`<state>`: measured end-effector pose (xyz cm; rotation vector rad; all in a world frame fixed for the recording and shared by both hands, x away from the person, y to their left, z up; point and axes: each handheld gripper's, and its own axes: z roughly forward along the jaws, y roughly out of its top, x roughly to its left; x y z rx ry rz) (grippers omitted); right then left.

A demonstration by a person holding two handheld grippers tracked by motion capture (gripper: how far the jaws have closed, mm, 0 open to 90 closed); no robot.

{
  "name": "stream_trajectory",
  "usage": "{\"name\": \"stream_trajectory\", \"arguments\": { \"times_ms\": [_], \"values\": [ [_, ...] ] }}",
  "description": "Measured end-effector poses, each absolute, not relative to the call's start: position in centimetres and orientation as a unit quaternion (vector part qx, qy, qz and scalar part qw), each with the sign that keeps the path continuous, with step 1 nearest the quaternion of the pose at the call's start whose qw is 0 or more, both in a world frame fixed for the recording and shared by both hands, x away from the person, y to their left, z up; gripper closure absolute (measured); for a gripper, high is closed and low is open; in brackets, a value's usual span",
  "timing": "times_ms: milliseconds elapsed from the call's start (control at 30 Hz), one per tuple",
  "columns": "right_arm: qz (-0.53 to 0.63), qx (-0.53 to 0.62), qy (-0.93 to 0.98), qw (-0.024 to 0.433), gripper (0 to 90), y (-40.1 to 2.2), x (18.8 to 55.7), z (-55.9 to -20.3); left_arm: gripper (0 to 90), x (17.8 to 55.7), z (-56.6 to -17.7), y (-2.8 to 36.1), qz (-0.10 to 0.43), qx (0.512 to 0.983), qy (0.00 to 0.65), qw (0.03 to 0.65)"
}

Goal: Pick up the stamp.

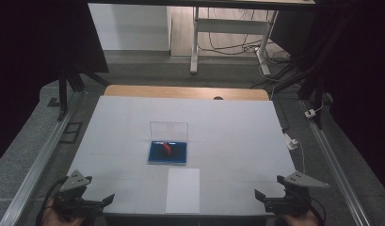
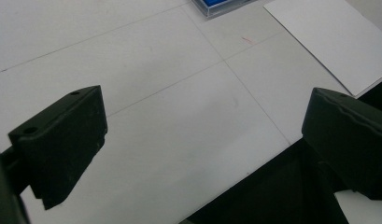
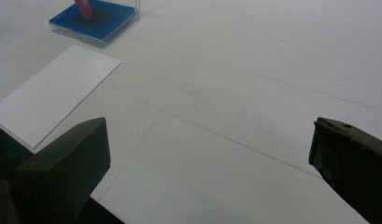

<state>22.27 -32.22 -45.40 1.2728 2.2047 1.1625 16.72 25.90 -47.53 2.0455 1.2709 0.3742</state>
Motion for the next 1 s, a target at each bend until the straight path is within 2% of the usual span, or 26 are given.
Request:
{"name": "stream_trajectory", "arguments": {
  "times_ms": [1000],
  "values": [
    [0.401,0.438,0.789,0.156,0.0,-31.93,22.5,-45.5,0.0,16.92,-47.51,26.09,0.122,0.781,0.504,0.349]
  ]
}}
